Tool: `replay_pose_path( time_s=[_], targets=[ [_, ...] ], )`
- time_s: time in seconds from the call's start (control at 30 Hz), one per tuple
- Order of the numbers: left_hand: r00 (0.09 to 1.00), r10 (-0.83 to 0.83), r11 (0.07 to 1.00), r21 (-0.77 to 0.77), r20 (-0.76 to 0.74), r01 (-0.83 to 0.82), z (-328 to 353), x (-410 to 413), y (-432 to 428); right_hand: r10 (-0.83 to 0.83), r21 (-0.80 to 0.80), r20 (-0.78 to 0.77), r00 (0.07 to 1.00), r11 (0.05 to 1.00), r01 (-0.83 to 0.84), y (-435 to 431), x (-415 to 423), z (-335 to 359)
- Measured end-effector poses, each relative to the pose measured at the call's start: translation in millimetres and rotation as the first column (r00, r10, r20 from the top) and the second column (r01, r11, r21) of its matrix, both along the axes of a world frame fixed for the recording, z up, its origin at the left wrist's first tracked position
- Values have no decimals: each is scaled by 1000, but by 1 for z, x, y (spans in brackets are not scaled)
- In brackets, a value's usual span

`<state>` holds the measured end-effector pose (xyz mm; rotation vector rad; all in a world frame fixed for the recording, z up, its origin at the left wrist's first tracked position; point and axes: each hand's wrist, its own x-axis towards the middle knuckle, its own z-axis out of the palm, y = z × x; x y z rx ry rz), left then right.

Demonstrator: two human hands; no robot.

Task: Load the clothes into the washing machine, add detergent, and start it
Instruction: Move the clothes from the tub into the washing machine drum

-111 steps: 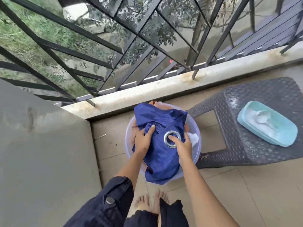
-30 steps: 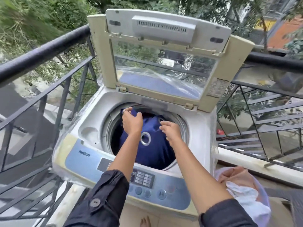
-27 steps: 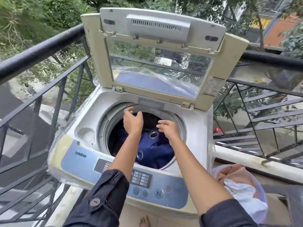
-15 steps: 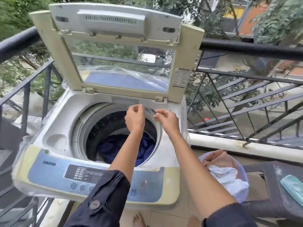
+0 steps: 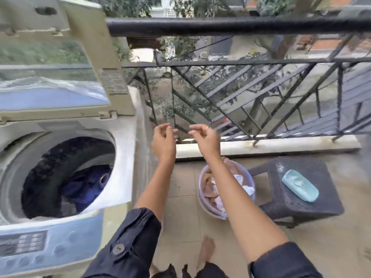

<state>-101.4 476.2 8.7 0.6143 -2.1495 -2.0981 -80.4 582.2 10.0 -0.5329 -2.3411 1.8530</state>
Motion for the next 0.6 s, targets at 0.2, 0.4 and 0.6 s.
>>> replay_pose_path(
  time_s=[0.2, 0.4, 0.6],
  targets=[
    [993, -62, 996, -56, 100, 68, -61, 5, 89, -189, 17, 64, 980, 982, 188, 105, 20, -55],
    [948, -266, 910, -278, 172, 306, -123, 21, 155, -384, -44, 168, 908, 917, 396, 175, 38, -132],
    [858, -453, 816, -274, 244, 509, -220, 20, 208, -520, -85, 259, 814, 827, 555, 220, 53, -230]
  ],
)
